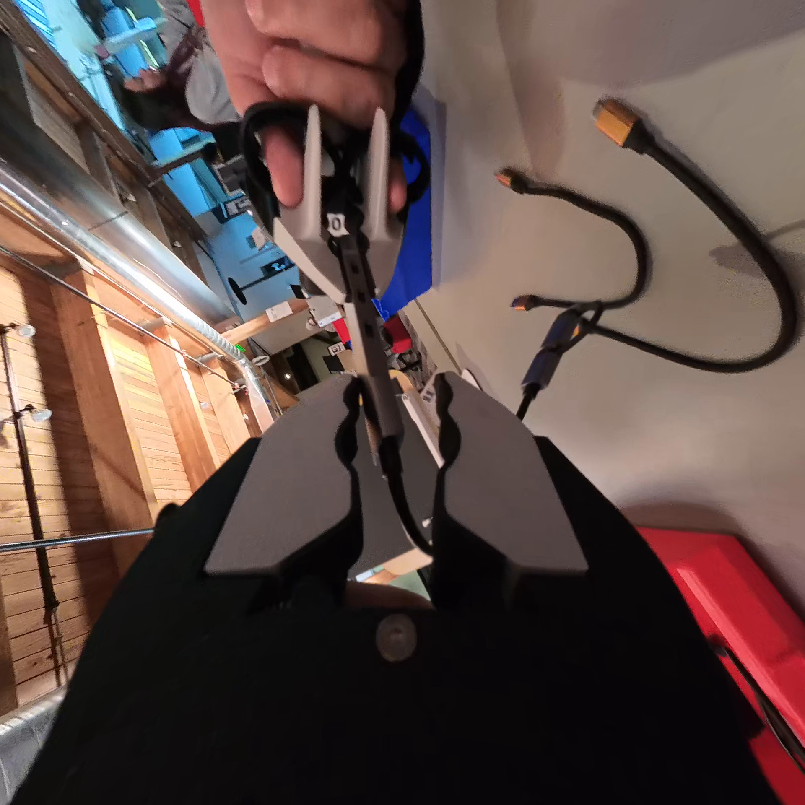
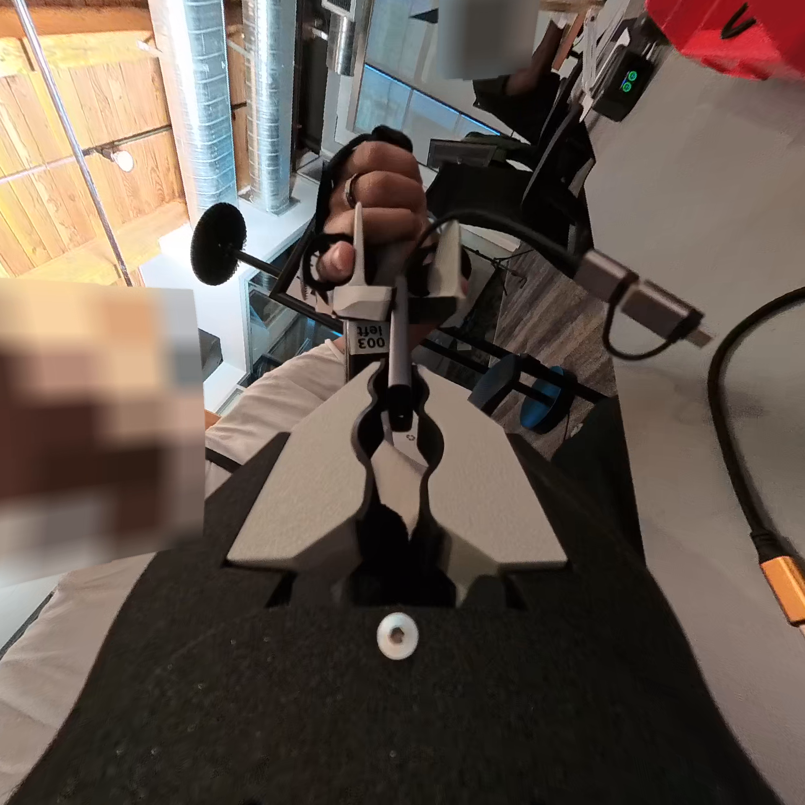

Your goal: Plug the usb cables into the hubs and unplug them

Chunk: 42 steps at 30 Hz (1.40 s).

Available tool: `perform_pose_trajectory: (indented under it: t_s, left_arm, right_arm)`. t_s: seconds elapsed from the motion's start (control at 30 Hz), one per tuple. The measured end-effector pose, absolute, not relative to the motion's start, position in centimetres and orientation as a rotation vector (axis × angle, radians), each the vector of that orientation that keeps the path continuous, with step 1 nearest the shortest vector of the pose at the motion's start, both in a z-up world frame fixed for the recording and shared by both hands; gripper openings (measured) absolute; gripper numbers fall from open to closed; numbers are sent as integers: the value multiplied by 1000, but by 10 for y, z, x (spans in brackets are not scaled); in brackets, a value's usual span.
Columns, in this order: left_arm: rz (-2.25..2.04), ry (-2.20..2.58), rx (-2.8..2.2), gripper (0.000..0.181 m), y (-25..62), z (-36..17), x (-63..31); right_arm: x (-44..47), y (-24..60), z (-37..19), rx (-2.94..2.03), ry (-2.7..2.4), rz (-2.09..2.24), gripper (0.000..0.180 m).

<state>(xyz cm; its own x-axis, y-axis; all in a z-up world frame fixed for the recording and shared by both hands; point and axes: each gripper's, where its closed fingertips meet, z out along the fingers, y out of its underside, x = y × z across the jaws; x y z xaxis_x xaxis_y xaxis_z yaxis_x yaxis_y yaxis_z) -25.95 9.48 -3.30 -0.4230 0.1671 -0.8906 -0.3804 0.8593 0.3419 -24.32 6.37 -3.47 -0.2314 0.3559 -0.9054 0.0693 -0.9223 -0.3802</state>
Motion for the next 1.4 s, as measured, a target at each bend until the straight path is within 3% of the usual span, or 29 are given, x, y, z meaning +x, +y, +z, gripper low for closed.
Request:
perform_pose_trajectory:
  t_s: [0.03,0.13,0.37,0.43,0.7,0.9,1.07,1.17,1.27,1.4]
  left_arm:
    - [584,1895,-144,27,91,-31,-256]
    - [546,1833,-133,10,86,-27,-250]
    - [107,1733,-674,9,103,-40,-245]
    - [13,1668,-830,9,121,-49,-246]
    - [-58,1441,-1200,9,223,-91,-240]
    - [-196,1471,-1139,9,221,-98,-212]
    - [-337,1429,-1035,9,202,-101,-206]
    - [-382,1419,-997,9,195,-105,-207]
    - [-419,1404,-967,9,186,-97,-207]
    - [-457,1372,-935,9,179,-86,-212]
  right_arm:
    - [-245,62,-35,-1824,-526,2270,7]
    - [-245,60,-36,-1811,-527,2304,10]
    - [-226,101,-29,-1696,-333,2160,25]
    - [-217,113,-39,-1754,-358,1958,37]
    - [-181,147,-89,-1862,-590,881,40]
    - [-169,180,-86,-1772,-535,507,52]
    - [-173,196,-93,-1806,-392,843,65]
    - [-188,192,-89,-1757,-311,1178,53]
    - [-195,189,-83,-1689,-275,1355,30]
    - [-203,183,-72,-1631,-241,1605,24]
